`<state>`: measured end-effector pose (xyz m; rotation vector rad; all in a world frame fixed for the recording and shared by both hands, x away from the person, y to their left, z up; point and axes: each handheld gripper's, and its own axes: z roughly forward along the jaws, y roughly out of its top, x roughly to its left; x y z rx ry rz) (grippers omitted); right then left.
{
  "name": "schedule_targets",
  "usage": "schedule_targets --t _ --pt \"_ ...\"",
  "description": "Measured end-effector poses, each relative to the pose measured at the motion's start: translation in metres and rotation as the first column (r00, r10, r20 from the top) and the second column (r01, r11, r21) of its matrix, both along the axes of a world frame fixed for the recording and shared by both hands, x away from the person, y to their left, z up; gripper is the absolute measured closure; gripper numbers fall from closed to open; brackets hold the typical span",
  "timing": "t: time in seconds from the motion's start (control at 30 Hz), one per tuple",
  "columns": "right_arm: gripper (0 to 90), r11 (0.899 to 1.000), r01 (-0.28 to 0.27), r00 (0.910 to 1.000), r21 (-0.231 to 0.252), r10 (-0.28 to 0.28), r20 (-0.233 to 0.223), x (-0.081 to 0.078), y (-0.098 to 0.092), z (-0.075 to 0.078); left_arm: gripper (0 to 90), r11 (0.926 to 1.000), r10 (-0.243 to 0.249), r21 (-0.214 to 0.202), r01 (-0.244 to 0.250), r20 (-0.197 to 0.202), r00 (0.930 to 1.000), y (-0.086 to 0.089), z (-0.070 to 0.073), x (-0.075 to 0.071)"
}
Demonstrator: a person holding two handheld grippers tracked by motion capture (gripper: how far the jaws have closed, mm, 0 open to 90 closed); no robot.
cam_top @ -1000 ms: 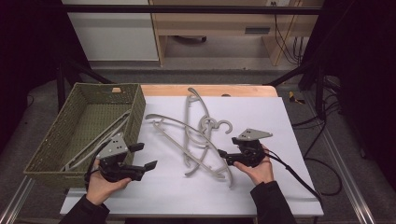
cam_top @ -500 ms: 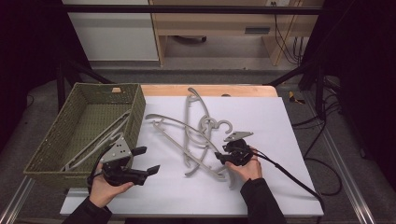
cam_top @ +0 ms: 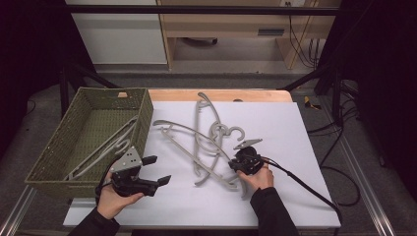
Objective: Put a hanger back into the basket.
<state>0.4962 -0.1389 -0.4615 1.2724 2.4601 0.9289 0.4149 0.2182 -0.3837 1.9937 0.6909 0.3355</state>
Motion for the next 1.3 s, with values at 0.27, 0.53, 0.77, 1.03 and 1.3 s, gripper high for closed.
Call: schedule_targets --t 0.27,0.53,0.77,1.03,1.3 --pt "82.0 0.997 0.071 0.9975 -0.019 -0.071 0.005 -0.009 0.001 0.001 19.0 1.0000 0.004 -0.001 -0.004 -0.003 1.0000 -0.001 -0.001 0.000" --pt "81.9 0.990 0.135 0.9906 -0.028 -0.135 -0.020 -0.032 0.005 0.002 19.3 1.0000 0.006 0.004 -0.006 -0.004 1.0000 -0.001 -0.002 -0.001" --pt "71.9 0.994 0.111 0.9936 0.023 -0.111 -0.021 -0.048 0.008 0.003 19.2 1.0000 0.006 0.006 -0.006 -0.005 1.0000 -0.002 -0.003 -0.001" --pt "55.0 0.990 0.019 0.9967 0.140 -0.030 0.076 -0.037 -0.002 0.024 18.9 0.9999 0.006 0.009 -0.006 -0.009 0.9999 -0.002 -0.003 -0.001" --pt "54.5 0.992 -0.009 0.9914 0.122 -0.007 0.131 -0.001 0.007 0.037 19.0 0.9999 0.009 0.006 -0.009 -0.009 0.9999 -0.001 -0.003 0.000"
